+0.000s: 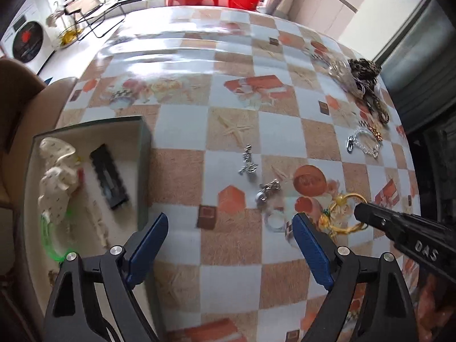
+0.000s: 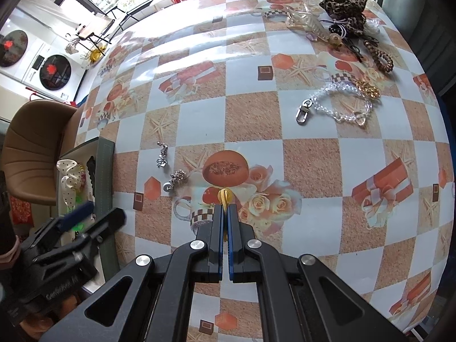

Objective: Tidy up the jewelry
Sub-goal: 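Carry the silver charm and yellow hair tie over to the tray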

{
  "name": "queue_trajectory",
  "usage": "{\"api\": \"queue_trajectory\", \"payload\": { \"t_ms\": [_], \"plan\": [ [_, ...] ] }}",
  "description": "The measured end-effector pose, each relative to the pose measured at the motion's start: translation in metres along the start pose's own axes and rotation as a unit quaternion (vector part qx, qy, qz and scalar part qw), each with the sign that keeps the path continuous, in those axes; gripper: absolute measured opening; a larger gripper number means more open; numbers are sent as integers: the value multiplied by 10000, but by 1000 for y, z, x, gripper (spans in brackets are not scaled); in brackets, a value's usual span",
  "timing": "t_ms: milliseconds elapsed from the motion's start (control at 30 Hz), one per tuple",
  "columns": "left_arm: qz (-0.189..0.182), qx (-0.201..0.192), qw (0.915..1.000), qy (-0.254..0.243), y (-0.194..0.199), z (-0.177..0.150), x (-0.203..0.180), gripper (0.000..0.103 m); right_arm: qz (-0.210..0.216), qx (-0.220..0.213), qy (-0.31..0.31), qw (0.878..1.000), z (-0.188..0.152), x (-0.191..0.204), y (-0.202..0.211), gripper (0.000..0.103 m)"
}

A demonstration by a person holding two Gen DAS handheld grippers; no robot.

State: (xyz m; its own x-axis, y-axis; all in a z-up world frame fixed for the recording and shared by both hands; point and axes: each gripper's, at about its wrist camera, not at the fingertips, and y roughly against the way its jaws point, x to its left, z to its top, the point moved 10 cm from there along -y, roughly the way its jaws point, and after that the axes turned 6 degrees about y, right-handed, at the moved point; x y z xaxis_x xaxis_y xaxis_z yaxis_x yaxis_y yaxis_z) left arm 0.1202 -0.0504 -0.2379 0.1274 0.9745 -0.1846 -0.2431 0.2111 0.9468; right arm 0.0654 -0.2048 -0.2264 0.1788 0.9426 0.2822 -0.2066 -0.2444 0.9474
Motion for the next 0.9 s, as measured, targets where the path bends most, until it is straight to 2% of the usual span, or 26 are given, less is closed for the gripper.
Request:
{"api": "queue_trajectory", "payload": {
  "t_ms": [267,300,333,367,533,700,767,800,900],
  "plan": [
    [228,208,9992,-255,-44,5,-23,90,-19,15,-136,9999,-6,-14,-1,2],
    [215,250,9990,-288,-48,5,-26,88,-25,25,-150,9999,-8,-17,-1,2],
    [188,310,9988,-323,-53,4,-30,78,-31,33,-157,9999,-8,-19,-2,2],
    [179,395,9984,-365,-59,3,-33,73,-37,41,-171,9998,-9,-21,-2,2],
    [306,433,9976,-454,-69,3,-40,70,-49,57,-236,9997,-12,-28,-3,2],
    [465,331,9971,-496,-68,7,-39,45,-39,71,-259,9996,-13,-30,-5,2],
    [502,279,9969,-532,-66,8,-39,19,-38,71,-258,9996,-13,-30,-4,2],
    [470,292,9971,-525,-66,8,-38,14,-38,69,-253,9996,-12,-29,-4,2],
    [302,339,9981,-415,-63,8,-36,14,-36,70,-232,9997,-11,-28,-3,2]
  ]
}}
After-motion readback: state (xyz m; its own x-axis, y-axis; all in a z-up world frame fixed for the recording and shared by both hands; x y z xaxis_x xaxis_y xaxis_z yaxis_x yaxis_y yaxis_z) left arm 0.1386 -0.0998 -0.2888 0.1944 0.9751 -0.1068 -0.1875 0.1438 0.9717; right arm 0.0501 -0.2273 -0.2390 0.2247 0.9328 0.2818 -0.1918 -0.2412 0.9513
